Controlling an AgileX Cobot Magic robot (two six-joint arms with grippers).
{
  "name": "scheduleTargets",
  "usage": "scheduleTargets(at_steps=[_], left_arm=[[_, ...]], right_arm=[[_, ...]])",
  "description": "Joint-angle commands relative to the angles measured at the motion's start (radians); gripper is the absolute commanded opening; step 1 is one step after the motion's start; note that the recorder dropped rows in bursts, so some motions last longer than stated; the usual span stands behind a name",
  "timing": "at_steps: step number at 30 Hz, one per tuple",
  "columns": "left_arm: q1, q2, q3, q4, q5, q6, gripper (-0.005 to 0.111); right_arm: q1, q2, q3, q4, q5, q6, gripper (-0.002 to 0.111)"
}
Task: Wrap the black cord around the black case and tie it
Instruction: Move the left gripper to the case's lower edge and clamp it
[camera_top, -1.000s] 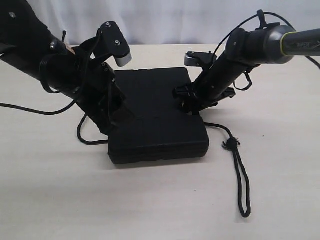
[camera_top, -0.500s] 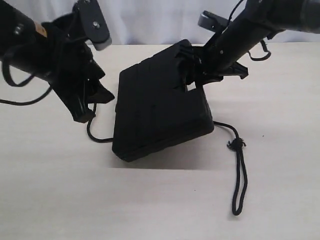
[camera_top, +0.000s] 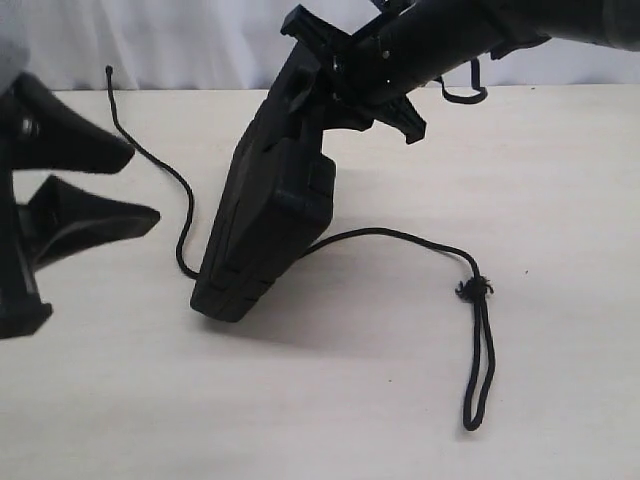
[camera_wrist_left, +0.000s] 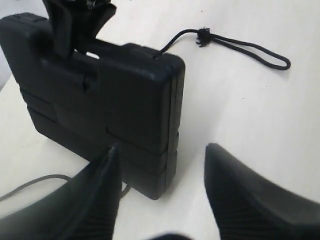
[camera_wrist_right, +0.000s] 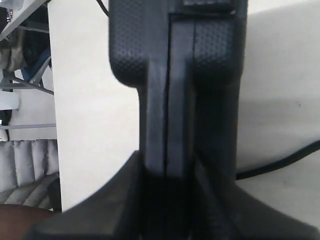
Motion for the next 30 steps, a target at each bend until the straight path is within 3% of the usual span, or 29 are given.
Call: scheduleTargets(at_steps=[1, 2, 5, 11, 20, 26, 30], left_arm=[[-0.010, -0.079, 0.242, -0.226, -0.385, 0.075, 0.050], [-0.026, -0.084, 0.300, -0.329, -0.513, 0.137, 0.050], [-0.091, -0.066, 0.407, -0.540, -0.645, 0.351, 0.050], [-0.245, 0.056, 0.422, -0.557, -0.768, 0.390, 0.050], [-0.253, 0.122, 0.422, -0.556, -0.853, 0.362, 0.052], [-0.253, 0.122, 0.422, -0.346, -0.881, 0.363, 0.084], [-0.254, 0.122, 0.422, -0.275, -0.818, 0.363, 0.089]], right_arm=[[-0.001, -0.033, -0.011, 0.073, -0.058, 0.007, 0.004], [-0.001, -0.033, -0.011, 0.073, -0.058, 0.007, 0.004], [-0.001, -0.033, -0.011, 0.073, -0.062, 0.007, 0.004], [-0.001, -0.033, -0.011, 0.073, -0.081, 0.007, 0.004], [-0.001, -0.033, -0.011, 0.073, -0.070, 0.007, 0.004], [-0.001, -0.033, -0.011, 0.073, -0.070, 0.007, 0.004], [-0.001, -0.033, -0.011, 0.073, -0.071, 0.007, 0.004]])
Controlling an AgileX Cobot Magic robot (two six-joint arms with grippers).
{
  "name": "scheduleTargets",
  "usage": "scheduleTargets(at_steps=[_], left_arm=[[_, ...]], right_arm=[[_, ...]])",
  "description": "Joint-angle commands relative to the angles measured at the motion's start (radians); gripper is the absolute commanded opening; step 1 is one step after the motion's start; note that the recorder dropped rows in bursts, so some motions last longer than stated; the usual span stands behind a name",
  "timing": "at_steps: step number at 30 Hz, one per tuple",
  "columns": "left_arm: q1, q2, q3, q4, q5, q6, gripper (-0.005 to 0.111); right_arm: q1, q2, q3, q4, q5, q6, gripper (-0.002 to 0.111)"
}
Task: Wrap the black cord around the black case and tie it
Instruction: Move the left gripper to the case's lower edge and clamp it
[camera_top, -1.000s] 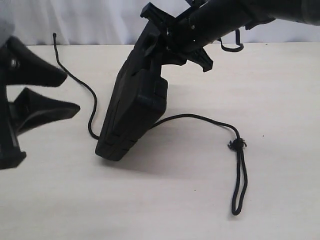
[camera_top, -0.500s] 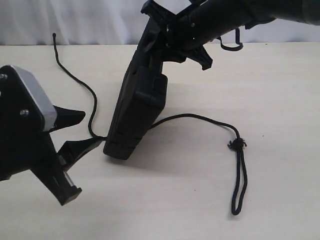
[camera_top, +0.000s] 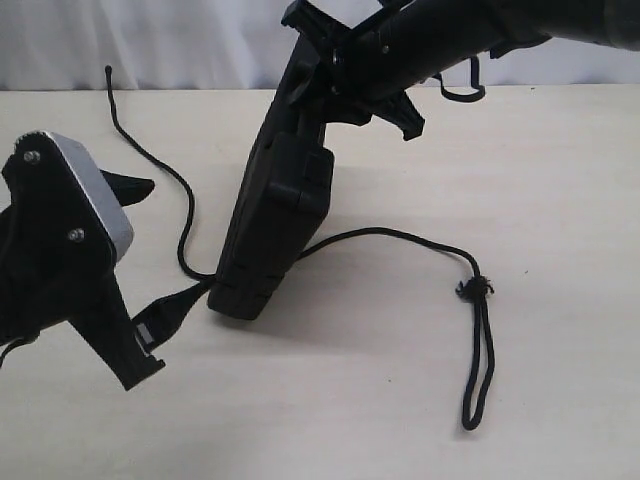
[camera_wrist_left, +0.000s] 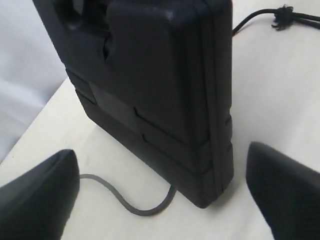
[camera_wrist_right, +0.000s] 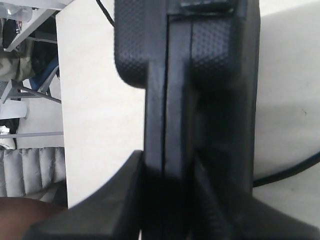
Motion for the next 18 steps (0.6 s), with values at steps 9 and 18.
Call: scheduleTargets(at_steps=[9, 18], left_arm=[[-0.131, 0.086, 0.000, 0.154, -0.165, -0.065, 0.089], [-0.219, 0.408, -0.002, 0.264, -0.623, -0.353, 0.089]], right_arm=[[-0.001, -0.033, -0.011, 0.051, -0.048, 0.005, 0.004], [-0.001, -0.033, -0.011, 0.051, -0.045, 0.005, 0.004]])
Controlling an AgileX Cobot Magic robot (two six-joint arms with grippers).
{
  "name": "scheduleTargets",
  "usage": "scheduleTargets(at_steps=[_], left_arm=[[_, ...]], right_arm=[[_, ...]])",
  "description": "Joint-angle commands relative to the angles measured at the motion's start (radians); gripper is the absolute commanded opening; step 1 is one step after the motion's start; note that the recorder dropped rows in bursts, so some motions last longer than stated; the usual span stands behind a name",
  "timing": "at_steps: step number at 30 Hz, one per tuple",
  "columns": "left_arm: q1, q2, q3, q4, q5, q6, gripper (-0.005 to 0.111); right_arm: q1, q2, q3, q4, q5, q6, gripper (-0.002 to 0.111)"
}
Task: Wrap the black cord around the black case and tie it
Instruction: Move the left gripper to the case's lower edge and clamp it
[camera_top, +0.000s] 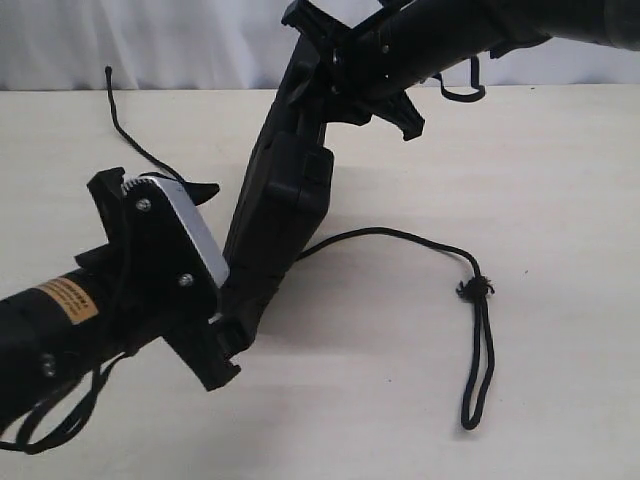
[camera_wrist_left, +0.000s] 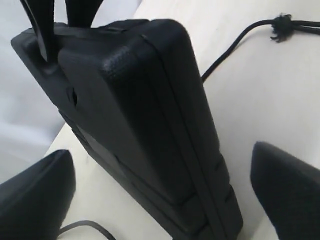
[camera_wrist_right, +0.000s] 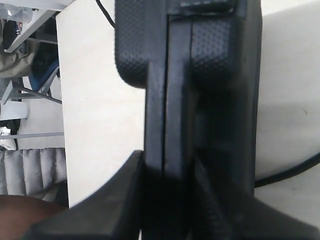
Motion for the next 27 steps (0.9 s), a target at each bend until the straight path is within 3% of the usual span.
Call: scheduleTargets(at_steps=[1, 6, 13, 20, 22, 27], left_arm=[[-0.023, 0.132, -0.006, 0.117, -0.251, -0.185, 0.089], [-0.021, 0.265, -0.074, 0.127, -0.322, -0.344, 0.089], [-0.021, 0.435, -0.165, 0.090, -0.347, -0.344, 0.089], [-0.023, 0.452, -0.170, 0.095, -0.369, -0.344, 0.088], [-0.023, 0.439, -0.170, 0.129, -0.358, -0.344, 0.080], [-0.023, 0.418, -0.170, 0.332, -0.358, -0.393, 0.047]], right_arm=[[-0.001, -0.033, -0.011, 0.051, -0.045, 0.001, 0.004], [-0.001, -0.033, -0.011, 0.051, -0.043, 0.001, 0.004], [-0.001, -0.033, -0.011, 0.051, -0.022, 0.001, 0.004], [-0.001, -0.033, -0.011, 0.051, -0.033, 0.001, 0.004], [-0.001, -0.033, -0.011, 0.051, -0.032, 0.013, 0.004], [-0.001, -0.033, -0.011, 0.051, -0.048, 0.044, 0.004]])
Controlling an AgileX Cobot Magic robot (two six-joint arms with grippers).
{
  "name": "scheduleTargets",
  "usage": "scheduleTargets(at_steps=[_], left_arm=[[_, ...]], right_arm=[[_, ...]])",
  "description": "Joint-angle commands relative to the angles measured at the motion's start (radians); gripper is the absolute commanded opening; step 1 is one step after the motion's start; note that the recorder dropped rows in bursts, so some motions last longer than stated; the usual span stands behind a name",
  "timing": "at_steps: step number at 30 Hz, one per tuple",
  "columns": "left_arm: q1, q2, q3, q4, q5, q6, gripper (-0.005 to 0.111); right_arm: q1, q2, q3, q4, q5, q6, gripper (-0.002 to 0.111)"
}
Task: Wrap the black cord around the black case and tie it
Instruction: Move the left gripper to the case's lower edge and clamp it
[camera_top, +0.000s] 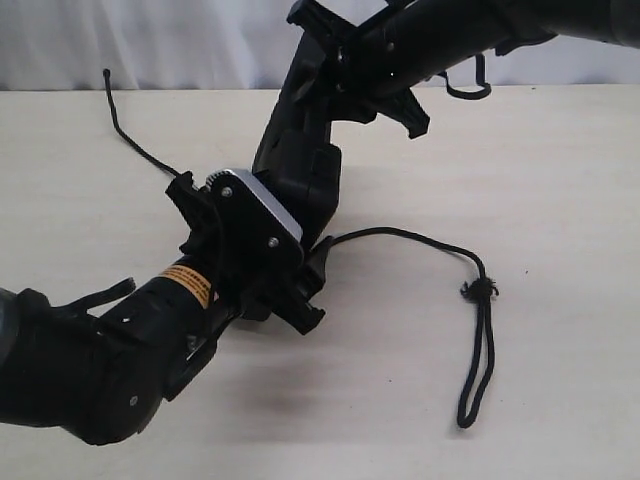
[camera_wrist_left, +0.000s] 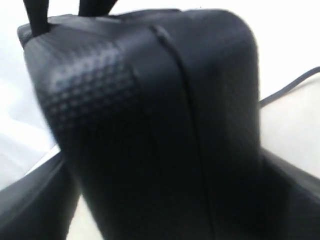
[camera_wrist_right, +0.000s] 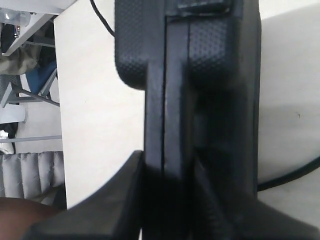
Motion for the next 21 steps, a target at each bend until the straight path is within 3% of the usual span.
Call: scheduleTargets(at_steps=[1, 10, 12, 15, 21], left_arm=[[-0.014, -0.016, -0.005, 0.243, 0.026, -0.068, 0.044], [-0.014, -0.016, -0.005, 0.227, 0.110, -0.095, 0.026], [-0.014, -0.019, -0.005, 0.186, 0.104, -0.106, 0.017], [-0.014, -0.038, -0.005, 0.078, 0.104, -0.108, 0.000], [-0.014, -0.057, -0.005, 0.044, 0.104, -0.108, 0.000]], right_arm=[[0.001, -0.030, -0.011, 0.064, -0.048, 0.030, 0.004], [0.001, -0.030, -0.011, 0.064, -0.040, 0.030, 0.005], [-0.001, -0.030, -0.011, 0.064, -0.038, 0.030, 0.009], [-0.003, -0.030, -0.011, 0.062, -0.025, 0.030, 0.021], [-0.059, -0.041, -0.013, 0.055, 0.080, 0.024, 0.057]])
